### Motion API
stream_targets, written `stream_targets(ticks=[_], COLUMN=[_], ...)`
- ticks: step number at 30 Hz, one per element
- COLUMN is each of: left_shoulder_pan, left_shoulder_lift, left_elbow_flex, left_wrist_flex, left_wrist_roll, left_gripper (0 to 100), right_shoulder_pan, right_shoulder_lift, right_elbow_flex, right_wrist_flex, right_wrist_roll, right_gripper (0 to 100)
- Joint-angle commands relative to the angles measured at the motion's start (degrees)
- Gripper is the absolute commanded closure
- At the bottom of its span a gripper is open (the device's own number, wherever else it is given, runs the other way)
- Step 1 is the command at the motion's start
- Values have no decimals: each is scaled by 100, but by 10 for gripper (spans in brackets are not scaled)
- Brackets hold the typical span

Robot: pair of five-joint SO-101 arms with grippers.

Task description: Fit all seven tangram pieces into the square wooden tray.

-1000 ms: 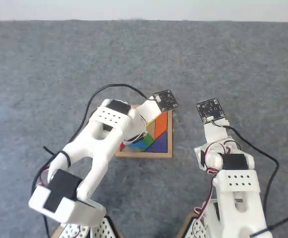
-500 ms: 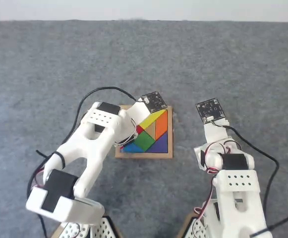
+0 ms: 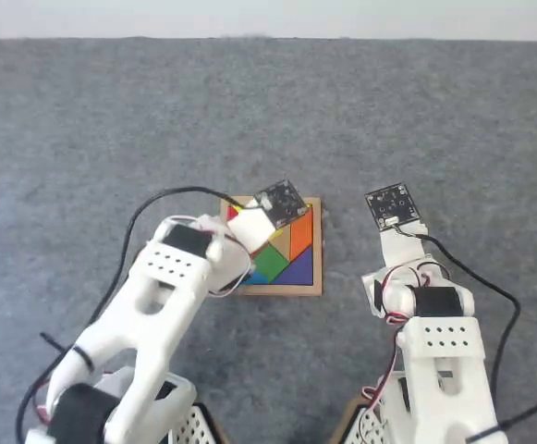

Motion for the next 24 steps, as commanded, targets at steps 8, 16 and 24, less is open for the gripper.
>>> stream_targets(ticks=[8,16,24], left_shoulder_pan=[18,9,0], left_shoulder_lift=[-273,-273,264], left_elbow_flex=[541,593,664], left_wrist_flex=[-721,-721,-765], left_wrist_roll=[79,79,79], left_gripper=[903,903,903], right_shoulder_pan=[-57,-57,-57], right_shoulder_lift=[-163,-154,-154], right_elbow_flex=[-79,-79,-79], right_wrist_flex=[-31,-31,-31], right_wrist_roll=[44,44,44], right_gripper=[958,958,958])
